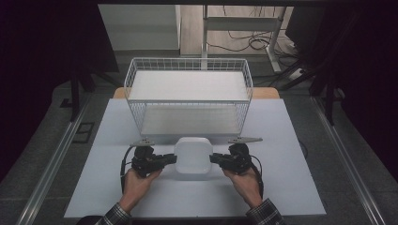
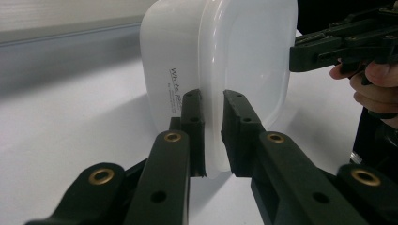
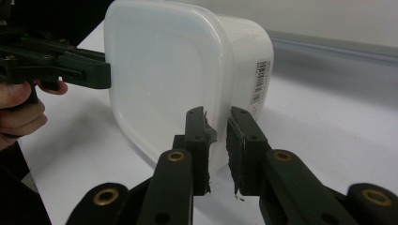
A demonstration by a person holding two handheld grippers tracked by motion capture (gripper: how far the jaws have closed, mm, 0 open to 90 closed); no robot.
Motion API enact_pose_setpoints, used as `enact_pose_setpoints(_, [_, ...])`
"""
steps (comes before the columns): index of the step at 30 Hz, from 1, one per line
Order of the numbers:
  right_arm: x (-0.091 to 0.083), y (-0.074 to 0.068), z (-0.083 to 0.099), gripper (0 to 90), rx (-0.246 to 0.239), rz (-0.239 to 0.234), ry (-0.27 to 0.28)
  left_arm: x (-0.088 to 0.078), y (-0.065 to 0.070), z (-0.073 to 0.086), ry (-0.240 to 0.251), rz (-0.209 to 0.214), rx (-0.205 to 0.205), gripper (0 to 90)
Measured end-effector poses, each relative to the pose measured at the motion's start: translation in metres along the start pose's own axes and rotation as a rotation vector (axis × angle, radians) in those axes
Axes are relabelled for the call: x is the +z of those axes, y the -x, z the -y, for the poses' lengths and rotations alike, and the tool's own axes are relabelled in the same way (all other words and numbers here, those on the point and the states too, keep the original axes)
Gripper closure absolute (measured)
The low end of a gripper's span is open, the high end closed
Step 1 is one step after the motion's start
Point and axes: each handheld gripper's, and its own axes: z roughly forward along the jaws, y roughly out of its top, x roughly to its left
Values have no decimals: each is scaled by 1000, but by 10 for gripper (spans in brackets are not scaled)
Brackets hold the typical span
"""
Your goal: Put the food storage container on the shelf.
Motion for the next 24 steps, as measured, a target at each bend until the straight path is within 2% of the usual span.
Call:
enact_pose_setpoints(4, [-6, -4, -7, 783, -16, -7, 32, -5, 2, -6, 19, 10, 10, 802])
enact_pose_setpoints(12, [-16, -9, -22, 783, -52, -5, 76, -15, 10, -24, 40, -9, 49, 801])
enact_pose_setpoints(17, [-25, -12, -36, 784, -67, -11, 111, -26, 16, -46, 54, -15, 67, 801])
enact_pose_setpoints(24, [-38, -17, -60, 785, -95, -14, 153, -36, 23, -68, 82, -20, 85, 801])
